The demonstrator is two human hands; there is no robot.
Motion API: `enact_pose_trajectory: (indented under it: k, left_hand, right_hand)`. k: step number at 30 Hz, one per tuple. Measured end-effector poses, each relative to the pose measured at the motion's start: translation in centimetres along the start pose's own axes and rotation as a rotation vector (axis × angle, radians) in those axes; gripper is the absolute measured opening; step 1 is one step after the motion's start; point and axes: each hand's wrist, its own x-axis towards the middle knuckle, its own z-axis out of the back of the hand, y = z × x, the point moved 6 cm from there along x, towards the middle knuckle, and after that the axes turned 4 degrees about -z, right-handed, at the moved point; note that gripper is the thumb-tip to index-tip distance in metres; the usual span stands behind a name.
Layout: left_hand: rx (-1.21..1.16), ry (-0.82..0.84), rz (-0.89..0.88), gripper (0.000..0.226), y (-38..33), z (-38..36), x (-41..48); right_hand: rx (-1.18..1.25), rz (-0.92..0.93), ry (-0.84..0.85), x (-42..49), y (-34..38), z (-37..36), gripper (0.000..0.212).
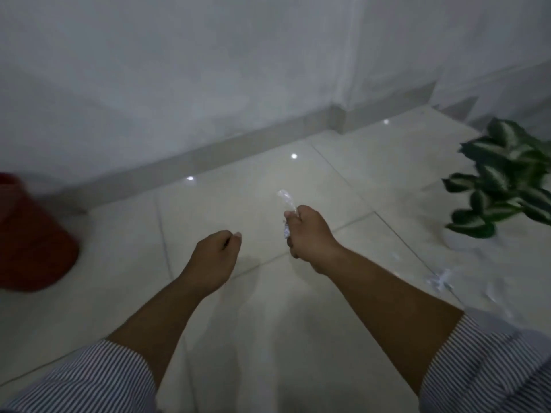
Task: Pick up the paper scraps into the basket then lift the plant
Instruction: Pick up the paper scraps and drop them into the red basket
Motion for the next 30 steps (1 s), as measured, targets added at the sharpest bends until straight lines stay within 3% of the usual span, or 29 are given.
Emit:
enact_pose_trajectory:
  k: [8,11,13,16,19,25,30]
  left_hand:
    - [0.152,-0.257,0.104,0.048,8.3,19.3,-1.0]
    - [0.042,-0.436,0.231,0.044,12.0,26.2,-2.0]
    - [-0.183,-0.589,0.345,0.042,15.8,29.2,-2.0]
    - [-0.553,-0.776,0.552,0.043,21.2,31.0,-1.5]
    - [-0.731,-0.879,0.675,0.038,24.5,32.1,-1.0]
    - [-0.761,-0.920,0.636,0.032,29.2,34.5,0.8]
    - [-1.057,-0.923,0.626,0.032,31.8,34.4,1.5]
  right_hand:
    - [0.115,0.030,0.277,-2.8,9.7,-17.0,0.024]
    - [0.082,0.081,0.334,-3.5,14.1,-22.3,0.026]
    - [0.064,0.126,0.361,-3.7,17.0,-25.7,0.028]
    - [0.031,0.163,0.390,-3.7,20.3,-29.6,0.029]
    - [0.008,0.176,0.429,-2.6,22.3,-33.5,0.026]
    - [-0.025,0.157,0.477,0.7,22.7,-40.5,0.028]
    - [-0.035,0.125,0.522,2.3,21.0,-44.3,0.029]
